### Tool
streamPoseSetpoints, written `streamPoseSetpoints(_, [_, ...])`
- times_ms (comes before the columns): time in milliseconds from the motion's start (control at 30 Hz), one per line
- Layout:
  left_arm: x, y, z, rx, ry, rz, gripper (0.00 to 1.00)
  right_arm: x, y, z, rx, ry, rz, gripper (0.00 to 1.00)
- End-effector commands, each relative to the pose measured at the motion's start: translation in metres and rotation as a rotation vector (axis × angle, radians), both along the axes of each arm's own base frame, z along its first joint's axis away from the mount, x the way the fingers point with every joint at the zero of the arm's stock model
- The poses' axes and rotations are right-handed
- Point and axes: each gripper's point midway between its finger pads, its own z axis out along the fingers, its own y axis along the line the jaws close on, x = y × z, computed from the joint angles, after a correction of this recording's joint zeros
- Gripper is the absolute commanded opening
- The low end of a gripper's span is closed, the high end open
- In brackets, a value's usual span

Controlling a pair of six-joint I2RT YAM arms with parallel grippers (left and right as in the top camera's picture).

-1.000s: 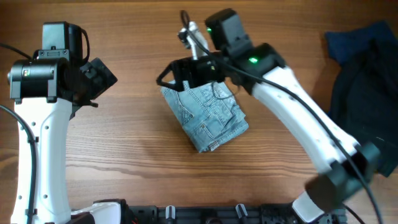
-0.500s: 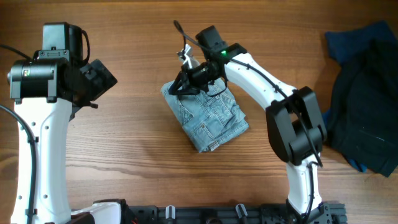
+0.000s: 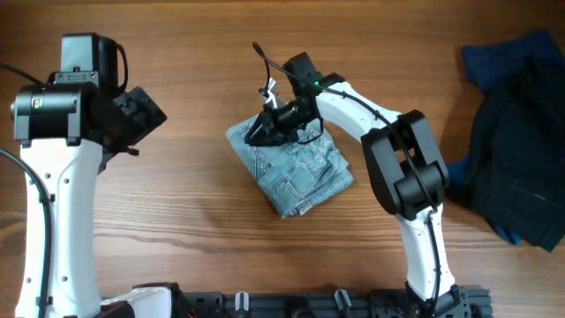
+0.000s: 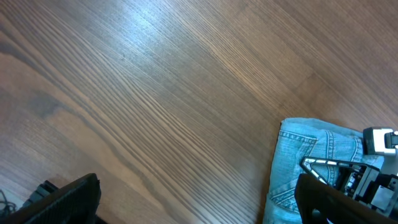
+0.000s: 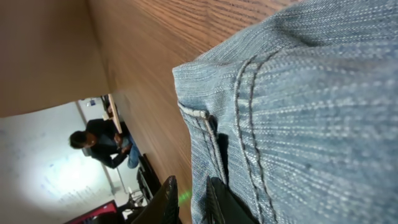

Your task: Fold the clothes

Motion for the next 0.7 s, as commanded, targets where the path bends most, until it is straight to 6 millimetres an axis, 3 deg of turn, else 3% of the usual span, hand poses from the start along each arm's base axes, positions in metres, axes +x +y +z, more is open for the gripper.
streamPoseSetpoints(0, [-0.002,0.004,-0.003,0.019,0.025,-0.002,1.0,-0.012,-0.01,-0.017,-0.05,0.087,-0.017,0.17])
streamPoseSetpoints(67, [-0.002,0.004,-0.003,0.019,0.023,-0.002,1.0,-0.008,-0.012,0.006,-0.045,0.039,-0.023,0.18])
streamPoseSetpoints(167, [-0.002,0.004,-0.003,0.019,0.024,-0.002,1.0,-0.002,-0.02,0.058,-0.072,-0.11,-0.039,0.2])
streamPoseSetpoints(267, [-0.002,0.004,-0.003,0.019,0.025,-0.002,1.0,-0.012,-0.031,0.12,-0.057,-0.255,-0.024,0.29])
streamPoseSetpoints(367, [-0.002,0.004,-0.003,0.019,0.025,-0.002,1.0,-0.029,-0.049,0.147,-0.11,-0.325,-0.005,0.31])
streamPoseSetpoints(500, [-0.002,0.004,-0.003,0.019,0.025,-0.002,1.0,-0.05,-0.065,0.146,-0.171,-0.31,0.054,0.31])
streamPoseSetpoints(667, [-0.003,0.004,-0.003,0.018,0.029,-0.002,1.0,-0.056,-0.067,0.113,-0.179,-0.281,0.061,0.31])
